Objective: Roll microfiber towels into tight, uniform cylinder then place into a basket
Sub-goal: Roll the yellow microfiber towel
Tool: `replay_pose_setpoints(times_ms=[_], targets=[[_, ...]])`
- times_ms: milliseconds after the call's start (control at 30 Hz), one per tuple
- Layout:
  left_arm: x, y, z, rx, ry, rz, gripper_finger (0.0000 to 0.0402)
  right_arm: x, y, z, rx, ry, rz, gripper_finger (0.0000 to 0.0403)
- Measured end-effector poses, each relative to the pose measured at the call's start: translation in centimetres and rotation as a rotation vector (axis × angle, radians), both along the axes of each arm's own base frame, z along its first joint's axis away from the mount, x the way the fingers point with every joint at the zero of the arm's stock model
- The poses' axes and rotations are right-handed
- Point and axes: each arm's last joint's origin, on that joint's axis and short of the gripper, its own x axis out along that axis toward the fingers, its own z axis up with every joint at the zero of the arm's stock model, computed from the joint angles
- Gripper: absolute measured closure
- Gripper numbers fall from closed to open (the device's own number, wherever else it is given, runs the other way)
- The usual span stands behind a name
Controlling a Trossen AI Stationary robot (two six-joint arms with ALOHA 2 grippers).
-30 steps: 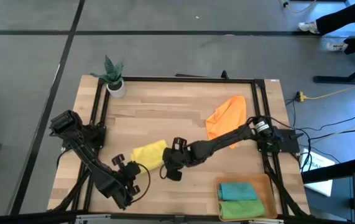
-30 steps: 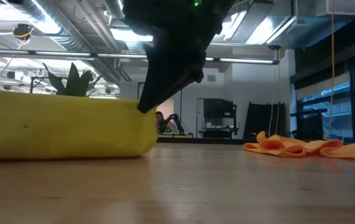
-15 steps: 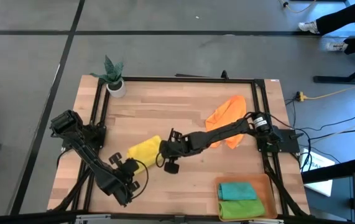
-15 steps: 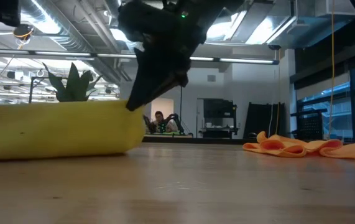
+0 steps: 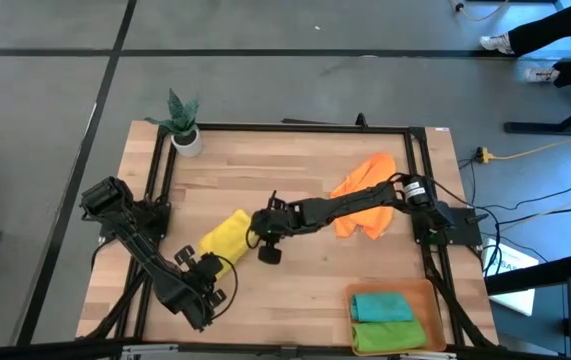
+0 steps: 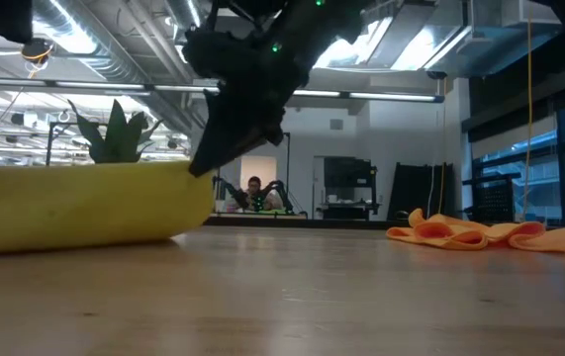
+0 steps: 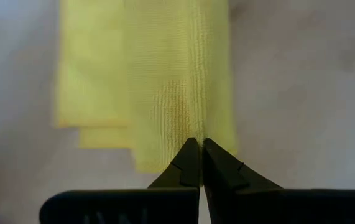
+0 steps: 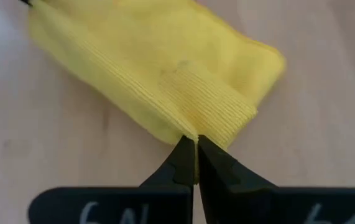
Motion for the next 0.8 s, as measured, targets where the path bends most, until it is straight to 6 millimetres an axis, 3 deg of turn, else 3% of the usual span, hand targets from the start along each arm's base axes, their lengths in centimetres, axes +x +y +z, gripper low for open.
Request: replay_pose_setpoints(times_ms=[233,500,667,800], targets=[[0.1,-2.3,0.0,-0.135,-0.088,-0.113,0.0402,-1.1,3.3,-0.1,0.126,0.076,0.125,0.0393],[-0.3,-4.4,0.2,-0.248,-0.169,-0.192,0.0402,-2.5,8.0,-0.1,0.157,0.114,0.188,0.0393],[-0.7,-4.1,0.8,-0.208,-0.177,-0.232,0.0402,-2.7,8.3,1.1,0.120,0.054,0.140,0.0393],[-0.9,-3.3,0.8,-0.134,-0.156,-0.201,0.0402,-2.1,6.8,1.3,0.058,0.014,0.063,0.0393]])
